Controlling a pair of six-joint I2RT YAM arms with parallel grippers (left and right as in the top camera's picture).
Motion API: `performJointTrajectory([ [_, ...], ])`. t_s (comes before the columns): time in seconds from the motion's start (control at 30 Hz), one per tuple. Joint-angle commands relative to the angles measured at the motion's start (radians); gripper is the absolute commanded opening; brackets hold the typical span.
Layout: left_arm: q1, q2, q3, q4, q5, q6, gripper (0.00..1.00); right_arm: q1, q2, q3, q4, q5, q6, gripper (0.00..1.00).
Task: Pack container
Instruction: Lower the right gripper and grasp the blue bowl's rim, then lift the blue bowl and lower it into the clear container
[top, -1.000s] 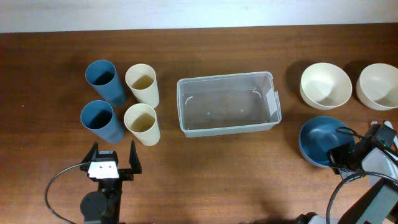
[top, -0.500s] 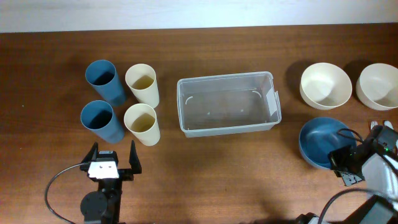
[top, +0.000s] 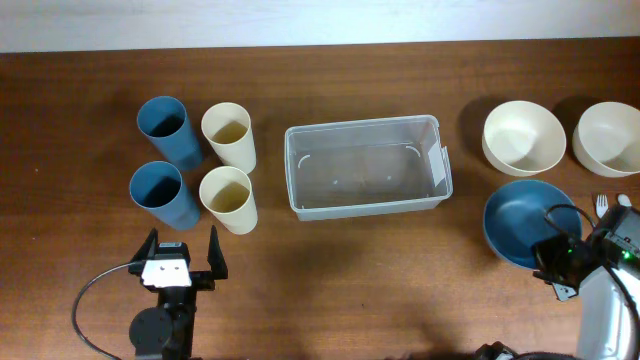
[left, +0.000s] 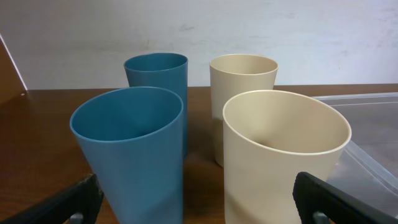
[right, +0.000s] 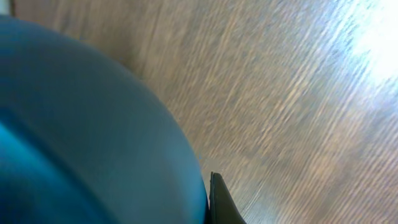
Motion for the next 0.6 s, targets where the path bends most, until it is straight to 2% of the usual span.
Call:
performJointTrajectory([
  [0.0,0.006,-0.008,-0.003,-0.005,-0.003,0.019,1.0,0.0,-0.047,0.025,-0.024,-0.092,-0.016,0.04],
  [0.17,0.006,-0.008,-0.003,-0.005,-0.003,0.019,1.0,0.053,-0.073,0.144,-0.125,-0.101,-0.102,0.04],
  [0.33,0.006,-0.008,-0.003,-0.005,-0.003,0.019,1.0,0.145,-0.073,0.323,-0.226,-0.091,-0.12,0.04],
  [0.57,0.006,-0.008,-0.003,-0.005,-0.003,0.019,1.0,0.366,-0.047,0.549,-0.252,-0.088,-0.119,0.04],
])
